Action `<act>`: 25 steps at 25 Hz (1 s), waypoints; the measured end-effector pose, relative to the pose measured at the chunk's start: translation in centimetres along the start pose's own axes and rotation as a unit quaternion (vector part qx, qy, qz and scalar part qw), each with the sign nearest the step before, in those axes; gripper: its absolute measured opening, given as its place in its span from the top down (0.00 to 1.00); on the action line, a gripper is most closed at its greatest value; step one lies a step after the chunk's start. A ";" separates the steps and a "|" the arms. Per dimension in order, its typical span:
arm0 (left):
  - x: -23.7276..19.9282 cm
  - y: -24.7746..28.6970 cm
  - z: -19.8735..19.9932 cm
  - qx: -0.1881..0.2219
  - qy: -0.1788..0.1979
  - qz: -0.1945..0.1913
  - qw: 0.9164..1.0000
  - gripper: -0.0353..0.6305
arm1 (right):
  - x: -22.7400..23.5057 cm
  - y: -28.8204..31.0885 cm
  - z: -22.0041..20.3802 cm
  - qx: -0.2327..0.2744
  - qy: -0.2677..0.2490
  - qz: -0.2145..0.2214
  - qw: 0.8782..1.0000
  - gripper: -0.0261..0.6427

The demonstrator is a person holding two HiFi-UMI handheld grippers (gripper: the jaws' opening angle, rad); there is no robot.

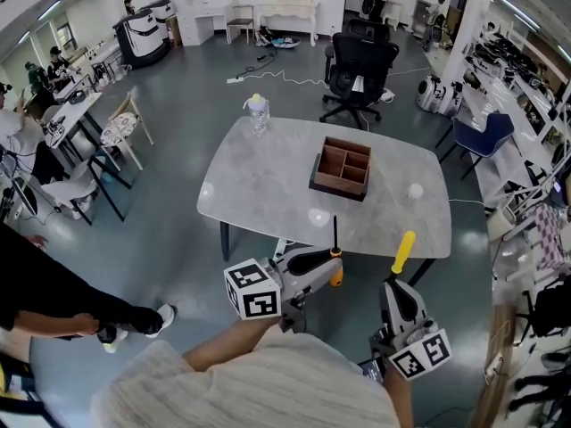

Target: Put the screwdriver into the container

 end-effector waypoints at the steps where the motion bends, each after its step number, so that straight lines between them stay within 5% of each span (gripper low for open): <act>1: -0.2 0.0 -0.1 0.001 -0.001 0.002 1.000 0.83 | 0.1 0.1 -0.1 0.000 0.001 0.001 1.000 0.94; 14: -4.0 1.3 1.2 0.005 -0.018 0.020 1.000 0.83 | 2.6 3.6 -1.0 -0.012 0.016 0.013 1.000 0.94; 25: -14.1 5.1 7.4 0.002 -0.016 0.020 1.000 0.83 | 9.2 13.6 -0.7 -0.017 0.017 0.000 1.000 0.94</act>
Point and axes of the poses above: the fingertips, and each gripper's own axes: y forward along the fingers, x to its right, z out of its top, the point moved 5 cm from there along -y, backward along the fingers, and after that the axes turned 10 degrees about z, right-handed, at the moved point
